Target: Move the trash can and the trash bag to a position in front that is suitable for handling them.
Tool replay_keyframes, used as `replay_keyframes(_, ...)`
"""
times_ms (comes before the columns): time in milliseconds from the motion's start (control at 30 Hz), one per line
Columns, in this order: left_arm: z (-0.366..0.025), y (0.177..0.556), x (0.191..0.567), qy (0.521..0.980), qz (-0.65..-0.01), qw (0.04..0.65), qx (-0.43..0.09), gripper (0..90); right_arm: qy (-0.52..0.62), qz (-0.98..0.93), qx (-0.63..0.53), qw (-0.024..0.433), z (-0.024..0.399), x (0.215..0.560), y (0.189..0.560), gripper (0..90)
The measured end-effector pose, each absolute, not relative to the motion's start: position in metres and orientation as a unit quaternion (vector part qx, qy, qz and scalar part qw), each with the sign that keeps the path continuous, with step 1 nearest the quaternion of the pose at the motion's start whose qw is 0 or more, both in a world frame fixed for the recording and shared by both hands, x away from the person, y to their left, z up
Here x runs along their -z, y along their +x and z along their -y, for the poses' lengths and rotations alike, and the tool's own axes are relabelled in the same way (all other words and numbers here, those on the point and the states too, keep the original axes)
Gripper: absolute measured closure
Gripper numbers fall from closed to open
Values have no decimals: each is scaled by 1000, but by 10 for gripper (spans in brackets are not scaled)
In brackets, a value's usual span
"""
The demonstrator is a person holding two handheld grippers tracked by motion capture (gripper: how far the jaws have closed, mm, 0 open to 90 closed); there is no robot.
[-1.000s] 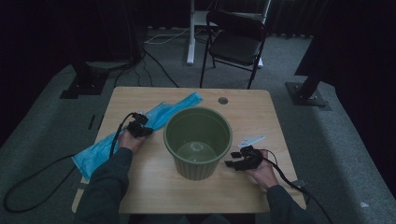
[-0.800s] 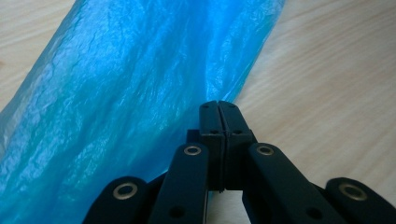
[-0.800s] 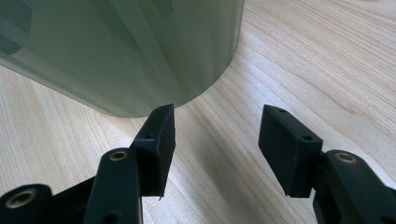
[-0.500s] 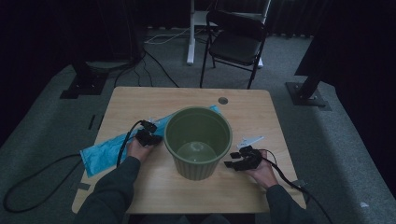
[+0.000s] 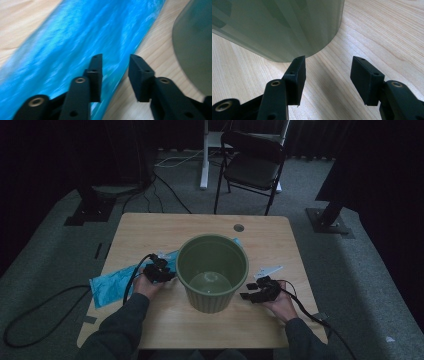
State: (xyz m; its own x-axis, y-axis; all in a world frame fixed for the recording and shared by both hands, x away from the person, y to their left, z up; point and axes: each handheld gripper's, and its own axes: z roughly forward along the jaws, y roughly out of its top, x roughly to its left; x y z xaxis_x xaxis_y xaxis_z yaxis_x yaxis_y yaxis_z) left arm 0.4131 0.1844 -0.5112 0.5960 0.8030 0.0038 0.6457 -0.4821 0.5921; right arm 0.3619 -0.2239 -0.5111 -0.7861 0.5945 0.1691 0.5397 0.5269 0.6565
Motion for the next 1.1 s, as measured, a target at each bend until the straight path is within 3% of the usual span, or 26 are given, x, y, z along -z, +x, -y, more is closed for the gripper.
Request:
replay_keyframes(333,-217,397,507,857,-396,295,-150,489,323,-875,-358,36,222,512,363,453)
replay_keyframes(633,-227,395,515,872,-383,270,-139,463,320,-877,-357,34,221,513,363,453)
replay_keyframes(867,-229,399,522,873,-389,265,-125,597,321,-877,-357,34,222,512,362,451)
replay_keyframes(1100,-226,403,522,868,-399,270,-122,857,320,-879,-352,31,221,514,362,451)
